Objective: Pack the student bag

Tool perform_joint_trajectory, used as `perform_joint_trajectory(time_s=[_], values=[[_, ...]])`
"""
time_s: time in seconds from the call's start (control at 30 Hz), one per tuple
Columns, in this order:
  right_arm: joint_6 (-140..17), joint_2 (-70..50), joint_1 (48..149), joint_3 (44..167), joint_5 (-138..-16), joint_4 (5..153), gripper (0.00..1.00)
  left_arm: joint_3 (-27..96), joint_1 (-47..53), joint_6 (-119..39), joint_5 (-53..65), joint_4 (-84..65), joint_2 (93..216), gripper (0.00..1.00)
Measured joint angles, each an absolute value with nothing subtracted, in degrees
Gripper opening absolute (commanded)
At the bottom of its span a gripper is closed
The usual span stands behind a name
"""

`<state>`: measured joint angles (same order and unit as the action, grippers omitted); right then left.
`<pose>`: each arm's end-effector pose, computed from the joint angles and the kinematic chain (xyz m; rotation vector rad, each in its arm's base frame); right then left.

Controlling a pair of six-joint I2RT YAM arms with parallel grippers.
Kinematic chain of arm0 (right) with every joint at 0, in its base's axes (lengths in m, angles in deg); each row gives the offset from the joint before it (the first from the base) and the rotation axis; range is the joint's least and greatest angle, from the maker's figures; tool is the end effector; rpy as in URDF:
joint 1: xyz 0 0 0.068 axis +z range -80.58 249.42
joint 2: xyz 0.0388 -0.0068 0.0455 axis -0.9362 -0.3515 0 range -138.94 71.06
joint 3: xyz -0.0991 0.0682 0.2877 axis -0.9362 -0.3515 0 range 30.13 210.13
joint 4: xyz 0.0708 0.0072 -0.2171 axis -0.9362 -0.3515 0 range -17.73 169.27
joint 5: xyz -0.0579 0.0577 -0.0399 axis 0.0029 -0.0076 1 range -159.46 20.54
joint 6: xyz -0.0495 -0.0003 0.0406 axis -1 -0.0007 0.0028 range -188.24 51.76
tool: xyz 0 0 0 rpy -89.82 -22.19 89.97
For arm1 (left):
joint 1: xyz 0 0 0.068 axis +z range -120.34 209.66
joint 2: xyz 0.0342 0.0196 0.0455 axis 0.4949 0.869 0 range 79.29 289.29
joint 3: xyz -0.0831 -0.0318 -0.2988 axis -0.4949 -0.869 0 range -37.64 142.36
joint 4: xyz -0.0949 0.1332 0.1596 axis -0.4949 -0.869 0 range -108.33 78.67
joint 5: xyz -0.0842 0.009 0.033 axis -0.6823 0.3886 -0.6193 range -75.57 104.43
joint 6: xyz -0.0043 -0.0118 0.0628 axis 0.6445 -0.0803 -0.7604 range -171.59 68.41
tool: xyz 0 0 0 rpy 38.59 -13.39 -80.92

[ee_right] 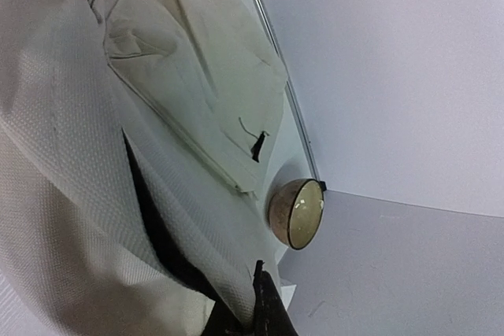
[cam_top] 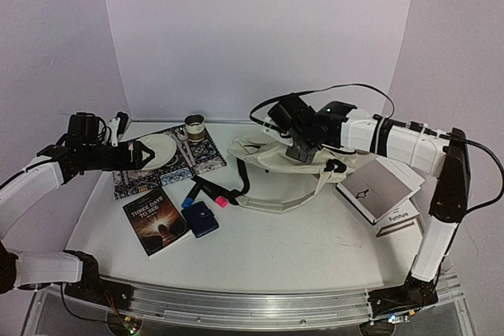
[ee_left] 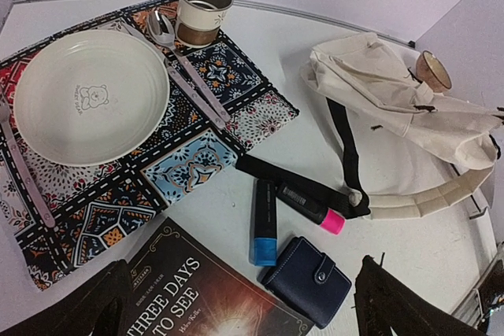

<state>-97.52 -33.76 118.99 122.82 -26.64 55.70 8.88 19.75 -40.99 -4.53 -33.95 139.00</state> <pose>0.2882 0.2864 0.3577 -0.9714 1.8231 -0.5988 0.1768 -0.0471 0.3159 0.1753 2.2060 -0.5631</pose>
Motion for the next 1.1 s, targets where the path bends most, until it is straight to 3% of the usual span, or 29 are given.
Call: perform_joint_trajectory(time_s=[0.1, 0.23, 0.33, 0.47, 0.87, 0.97, 1.1], values=[[-92.7, -33.7, 123.5, 123.9, -22.3, 49.7, 0.00, 8.9, 19.7, -40.8, -5.8, -34.0, 139.8, 0.99], [-83.6, -33.7, 129.3, 126.1, -19.5, 40.6, 0.12, 8.9, 19.7, -40.3, -7.4, -34.0, 141.0, 1.00], [-75.4, -33.8, 132.7, 126.7, -21.7, 35.1, 0.14, 8.9, 19.7, -39.4, -8.0, -34.0, 141.1, 0.99], [-67.3, -34.6, 134.7, 126.6, -29.1, 31.6, 0.25, 9.4, 17.7, -37.9, -7.6, -34.0, 141.1, 0.99], [-61.3, -34.2, 134.0, 123.5, -47.4, 35.6, 0.73, 9.9, 6.7, -32.1, -3.1, -33.6, 143.2, 0.99], [-62.0, -31.7, 131.9, 122.6, -51.0, 37.8, 0.80, 9.9, 5.4, -31.2, -2.1, -32.6, 144.0, 0.99], [-62.6, -26.1, 126.8, 120.5, -55.4, 40.8, 0.83, 10.0, 2.8, -30.0, -0.9, -30.5, 145.6, 0.99]])
